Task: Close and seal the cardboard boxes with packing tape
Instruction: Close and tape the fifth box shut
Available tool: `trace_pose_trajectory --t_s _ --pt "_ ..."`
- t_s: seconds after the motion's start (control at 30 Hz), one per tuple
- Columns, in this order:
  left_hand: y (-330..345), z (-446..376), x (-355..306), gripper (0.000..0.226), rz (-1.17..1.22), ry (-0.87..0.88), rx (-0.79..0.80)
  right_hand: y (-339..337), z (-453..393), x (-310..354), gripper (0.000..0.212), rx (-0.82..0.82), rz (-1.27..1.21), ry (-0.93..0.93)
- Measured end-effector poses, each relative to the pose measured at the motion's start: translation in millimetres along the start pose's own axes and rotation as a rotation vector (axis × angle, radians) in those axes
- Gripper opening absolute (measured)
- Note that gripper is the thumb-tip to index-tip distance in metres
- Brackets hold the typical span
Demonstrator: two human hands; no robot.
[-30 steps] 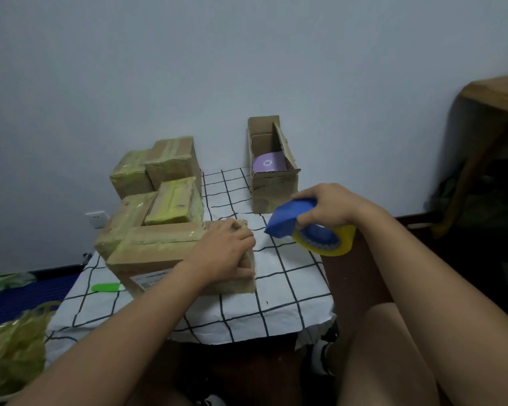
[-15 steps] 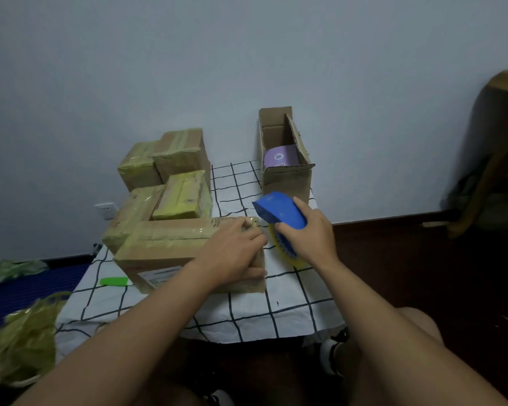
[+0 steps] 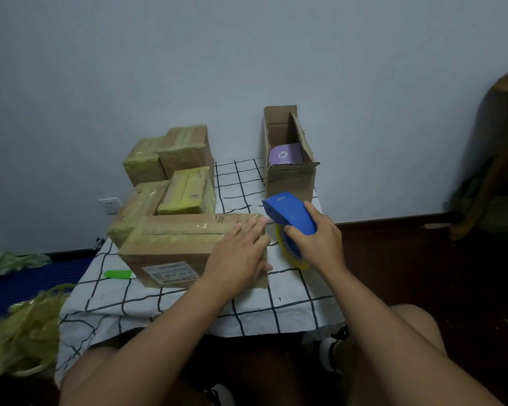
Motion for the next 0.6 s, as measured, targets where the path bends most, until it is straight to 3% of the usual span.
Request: trace_pose_trajectory --t_s 0.2,0.47,0.6 --pt "-1.6 9.8 12.9 0.088 -0.050 -0.171 0.027 -0.1 0.7 2.0 0.074 0.005 0.006 -0.002" --pt "-2.5 20.0 36.8 0.074 0.041 -0.322 0.030 1.5 0.3 2.2 0.073 0.012 0.020 -0.012" --pt "1.1 33.9 54.9 0.087 0.119 -0.336 0.051 3.3 -0.7 3.8 0.073 0.011 0.016 -0.002"
Point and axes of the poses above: each hand's wrist, its own z-axis away from the middle knuckle, its own y-axis out of the palm, x = y × z, the point moved 10 cm from there along -z, towards the middle knuckle, and after that the axes turned 13 degrees about -z, right-handed, at the moved point
